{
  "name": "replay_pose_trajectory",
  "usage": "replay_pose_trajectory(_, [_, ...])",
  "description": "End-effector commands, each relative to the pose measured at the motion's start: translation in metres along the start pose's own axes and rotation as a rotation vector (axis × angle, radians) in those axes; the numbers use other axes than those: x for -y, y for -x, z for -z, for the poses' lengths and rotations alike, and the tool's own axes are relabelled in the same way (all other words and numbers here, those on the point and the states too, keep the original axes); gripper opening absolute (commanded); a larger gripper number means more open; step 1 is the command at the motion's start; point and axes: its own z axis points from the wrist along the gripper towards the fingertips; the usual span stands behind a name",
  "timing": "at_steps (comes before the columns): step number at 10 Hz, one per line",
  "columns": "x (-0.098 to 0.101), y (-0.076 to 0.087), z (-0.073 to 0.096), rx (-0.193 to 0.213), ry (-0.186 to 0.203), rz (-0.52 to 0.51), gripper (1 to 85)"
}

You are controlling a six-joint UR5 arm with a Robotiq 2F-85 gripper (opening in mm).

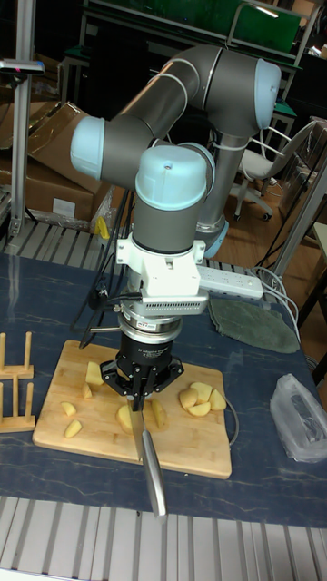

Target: Chop the potatoes

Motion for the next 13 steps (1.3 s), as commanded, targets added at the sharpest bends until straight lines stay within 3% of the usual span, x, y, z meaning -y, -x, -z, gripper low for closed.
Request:
replay_pose_trajectory(1, [0.0,0.001,-0.002,0.013,0.011,-0.001,1.0])
replay_pose_trajectory(10, [-0.001,0.002,-0.001,0.018,0.04,-0.01,1.0])
replay_pose_trajectory(13, [0.008,0.0,-0.001,0.014,0.009,0.021,1.0])
